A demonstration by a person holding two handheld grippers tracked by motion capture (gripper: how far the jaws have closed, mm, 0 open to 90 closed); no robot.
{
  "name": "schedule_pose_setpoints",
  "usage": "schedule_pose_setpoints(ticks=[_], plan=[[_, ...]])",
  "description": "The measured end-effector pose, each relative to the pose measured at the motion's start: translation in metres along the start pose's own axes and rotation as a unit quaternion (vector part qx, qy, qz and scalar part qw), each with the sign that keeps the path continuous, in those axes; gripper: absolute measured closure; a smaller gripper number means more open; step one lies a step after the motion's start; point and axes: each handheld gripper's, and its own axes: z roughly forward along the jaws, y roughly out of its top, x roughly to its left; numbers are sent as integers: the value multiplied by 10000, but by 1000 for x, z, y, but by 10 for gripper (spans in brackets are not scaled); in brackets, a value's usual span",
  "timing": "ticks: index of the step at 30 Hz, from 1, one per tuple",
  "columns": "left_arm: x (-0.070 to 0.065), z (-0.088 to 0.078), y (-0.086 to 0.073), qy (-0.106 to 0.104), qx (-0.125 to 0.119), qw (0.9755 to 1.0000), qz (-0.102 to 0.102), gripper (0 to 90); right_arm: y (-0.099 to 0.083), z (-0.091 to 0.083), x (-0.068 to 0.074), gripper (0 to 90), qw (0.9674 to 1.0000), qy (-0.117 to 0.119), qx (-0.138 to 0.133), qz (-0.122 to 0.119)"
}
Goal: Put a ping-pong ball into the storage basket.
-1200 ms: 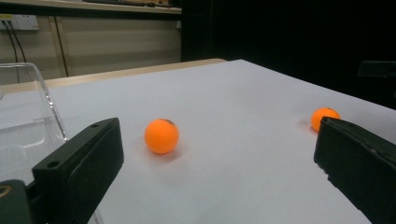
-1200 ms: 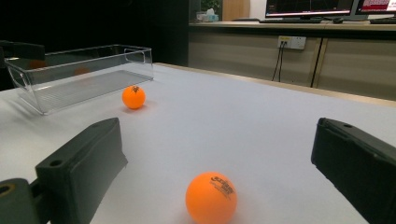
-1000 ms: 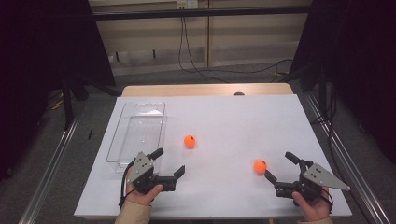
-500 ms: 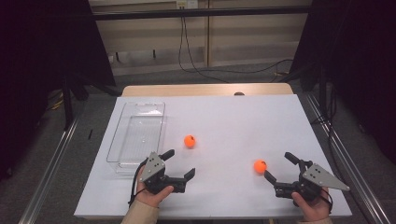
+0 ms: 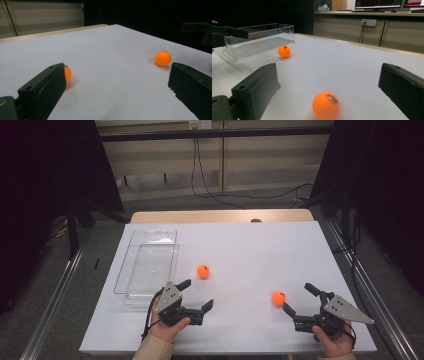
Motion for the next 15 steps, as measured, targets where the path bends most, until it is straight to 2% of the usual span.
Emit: schedule_pose_setpoints(ticks=[15], plan=[[-4,7,0,-60,49,10000,36,15,0,0,0,20,10000,-8,-11,-39]])
